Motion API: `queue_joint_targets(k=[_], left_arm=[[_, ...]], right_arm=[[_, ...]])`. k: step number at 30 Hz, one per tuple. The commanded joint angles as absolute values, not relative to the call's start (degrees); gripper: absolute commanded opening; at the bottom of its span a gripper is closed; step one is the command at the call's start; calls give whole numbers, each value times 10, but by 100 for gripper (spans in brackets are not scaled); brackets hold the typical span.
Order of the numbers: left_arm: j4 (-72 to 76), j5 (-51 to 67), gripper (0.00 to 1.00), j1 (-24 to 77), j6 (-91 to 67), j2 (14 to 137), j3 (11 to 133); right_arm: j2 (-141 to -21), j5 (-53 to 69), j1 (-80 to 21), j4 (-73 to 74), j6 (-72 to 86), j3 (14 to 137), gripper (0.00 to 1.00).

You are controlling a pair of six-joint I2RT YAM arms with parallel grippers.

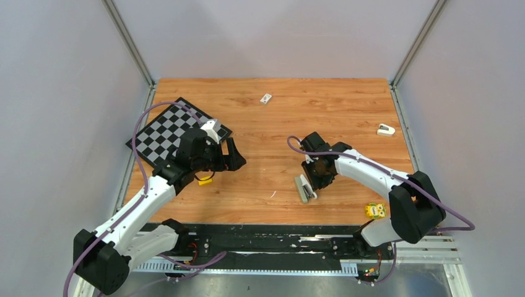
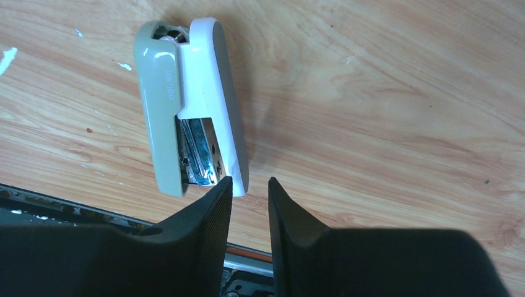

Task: Load the staples into the stapler

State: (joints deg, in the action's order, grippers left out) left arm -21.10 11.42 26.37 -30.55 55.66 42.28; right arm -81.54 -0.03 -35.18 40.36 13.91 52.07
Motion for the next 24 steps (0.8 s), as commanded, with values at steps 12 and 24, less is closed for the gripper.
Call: queue_joint_targets(k=[12,24], left_arm=[[-197,125,90,261,-318,558,412],[-136,184,79,264,-359,577,412]], right_arm=[[-856,35,-358,361,126,471,25],[-788,109,-360,299,196,486,0]])
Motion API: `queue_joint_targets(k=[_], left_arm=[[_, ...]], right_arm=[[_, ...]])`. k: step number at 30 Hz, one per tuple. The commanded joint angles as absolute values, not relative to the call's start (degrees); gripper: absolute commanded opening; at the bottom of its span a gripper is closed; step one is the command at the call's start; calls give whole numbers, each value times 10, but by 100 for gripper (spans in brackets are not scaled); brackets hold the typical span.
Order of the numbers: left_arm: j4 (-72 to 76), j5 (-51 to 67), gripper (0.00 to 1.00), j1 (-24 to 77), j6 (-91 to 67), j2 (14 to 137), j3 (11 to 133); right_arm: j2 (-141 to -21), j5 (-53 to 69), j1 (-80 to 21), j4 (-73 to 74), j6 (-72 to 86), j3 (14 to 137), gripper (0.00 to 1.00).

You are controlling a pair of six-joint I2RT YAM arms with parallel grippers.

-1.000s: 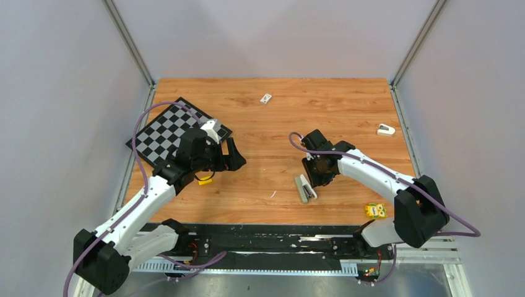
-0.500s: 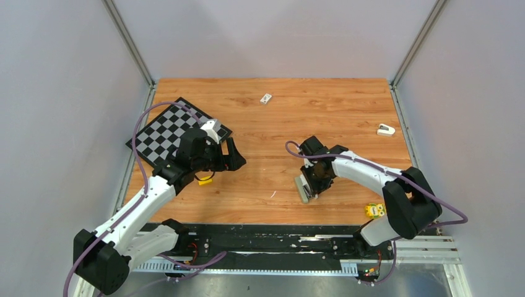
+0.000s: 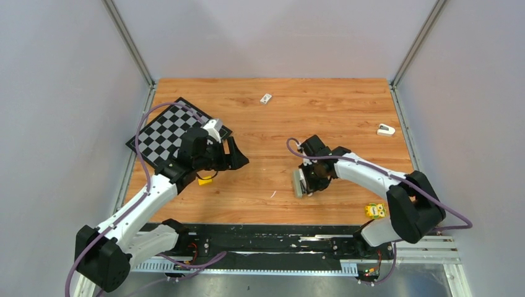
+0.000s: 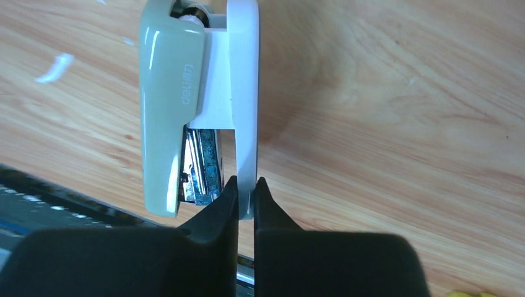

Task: Load the staples into the stapler

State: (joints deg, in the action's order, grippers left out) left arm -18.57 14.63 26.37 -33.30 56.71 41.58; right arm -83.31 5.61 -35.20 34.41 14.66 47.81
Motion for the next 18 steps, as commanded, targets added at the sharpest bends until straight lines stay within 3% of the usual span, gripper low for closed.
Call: queue_joint_targets(k=[1,9,18], left_arm=[[-125,189,79,267,-366,579,411],[-44,174,79,347,-402,617,417],[23,167,79,402,-426,701,427]], right_arm=[[-778,122,-360,281,207,483,0],[-713,158,-375,119,320,448,0],[-707,150,-396,87,348,445,0]])
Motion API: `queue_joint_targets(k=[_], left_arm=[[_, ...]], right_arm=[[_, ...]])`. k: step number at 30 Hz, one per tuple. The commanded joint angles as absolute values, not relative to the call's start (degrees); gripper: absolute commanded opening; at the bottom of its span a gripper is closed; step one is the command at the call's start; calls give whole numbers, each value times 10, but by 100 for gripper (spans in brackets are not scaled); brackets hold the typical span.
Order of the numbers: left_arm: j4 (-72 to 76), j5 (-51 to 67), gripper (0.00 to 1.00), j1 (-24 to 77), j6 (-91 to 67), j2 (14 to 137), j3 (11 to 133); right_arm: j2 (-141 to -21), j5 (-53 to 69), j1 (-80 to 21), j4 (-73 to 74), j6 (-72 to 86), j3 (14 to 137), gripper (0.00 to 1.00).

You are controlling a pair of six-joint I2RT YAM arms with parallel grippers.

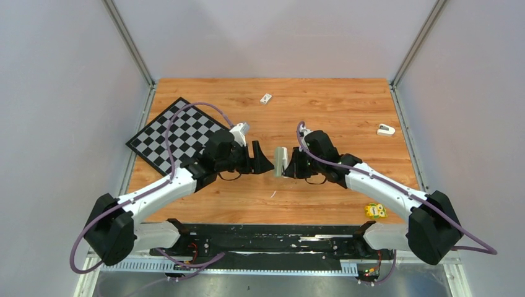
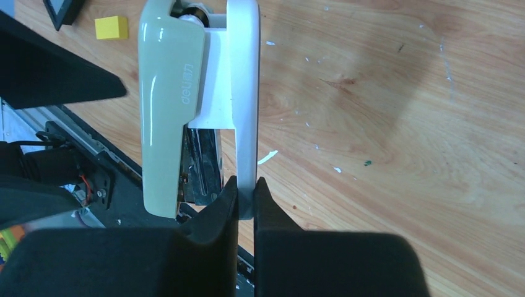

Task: Load the staples into the stapler

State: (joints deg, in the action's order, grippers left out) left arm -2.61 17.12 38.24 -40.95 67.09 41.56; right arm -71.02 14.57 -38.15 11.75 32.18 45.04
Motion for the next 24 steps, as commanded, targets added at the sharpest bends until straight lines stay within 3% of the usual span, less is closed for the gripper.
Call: queue_joint_targets(k=[1,7,11,13,21,22,24], left_arm=[[30,167,79,407,-431,710,430],[56,163,75,435,-438,754,440],[61,163,66,440,-438,765,440],[57,160,57,440,-435,762,438],[-5,134,5,439,-395,718,450],[-26,123,0,439,-386,711,455],[-67,102,0,433,-370,691,468]], right_arm=[[-707,147,-397,86,351,444,0],[-700,138,-399,75,366,439,0],[-698,132,-399,75,367,439,0],[-698,130,-398,76,362,437,0],[-686,131,-399,54,328,404,0],[-684,134,-399,48,322,398,0],[-680,142,-399,38,309,387,0]])
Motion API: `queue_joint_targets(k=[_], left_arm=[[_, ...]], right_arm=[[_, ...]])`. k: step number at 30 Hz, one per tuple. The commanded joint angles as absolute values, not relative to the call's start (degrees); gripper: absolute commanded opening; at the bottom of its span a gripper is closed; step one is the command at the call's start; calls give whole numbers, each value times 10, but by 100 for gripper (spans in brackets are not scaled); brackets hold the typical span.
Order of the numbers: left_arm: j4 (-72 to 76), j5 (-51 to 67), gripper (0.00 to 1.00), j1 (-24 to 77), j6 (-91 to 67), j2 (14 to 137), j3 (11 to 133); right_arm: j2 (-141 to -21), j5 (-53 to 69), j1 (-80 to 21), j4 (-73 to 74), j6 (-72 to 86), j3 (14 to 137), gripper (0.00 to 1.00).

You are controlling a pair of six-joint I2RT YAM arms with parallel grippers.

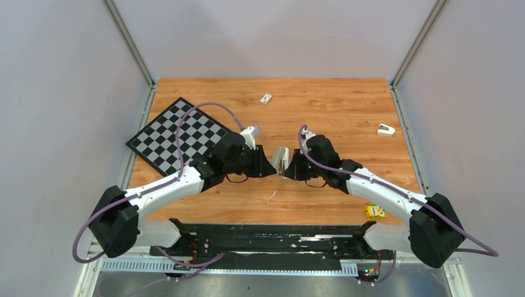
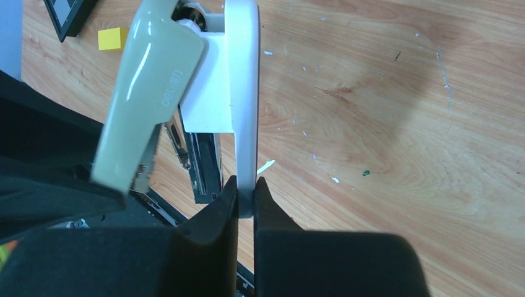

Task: Load the staples into the stapler

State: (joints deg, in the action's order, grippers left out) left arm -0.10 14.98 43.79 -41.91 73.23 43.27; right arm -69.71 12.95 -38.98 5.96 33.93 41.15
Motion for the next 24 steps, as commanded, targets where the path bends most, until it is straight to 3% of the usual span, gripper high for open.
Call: queue_joint_targets(k=[1,11,24], left_arm=[[-78,94,0,428,-365,683,472],[-104,53,0,370,-343,659,498],[-60,4,0,357,-339,729,509]], right_arm=[[-678,147,-399,32,301,381,0],[-683,225,-433,5,235,346,0],[-709,261,-493,-70,297,327,0]])
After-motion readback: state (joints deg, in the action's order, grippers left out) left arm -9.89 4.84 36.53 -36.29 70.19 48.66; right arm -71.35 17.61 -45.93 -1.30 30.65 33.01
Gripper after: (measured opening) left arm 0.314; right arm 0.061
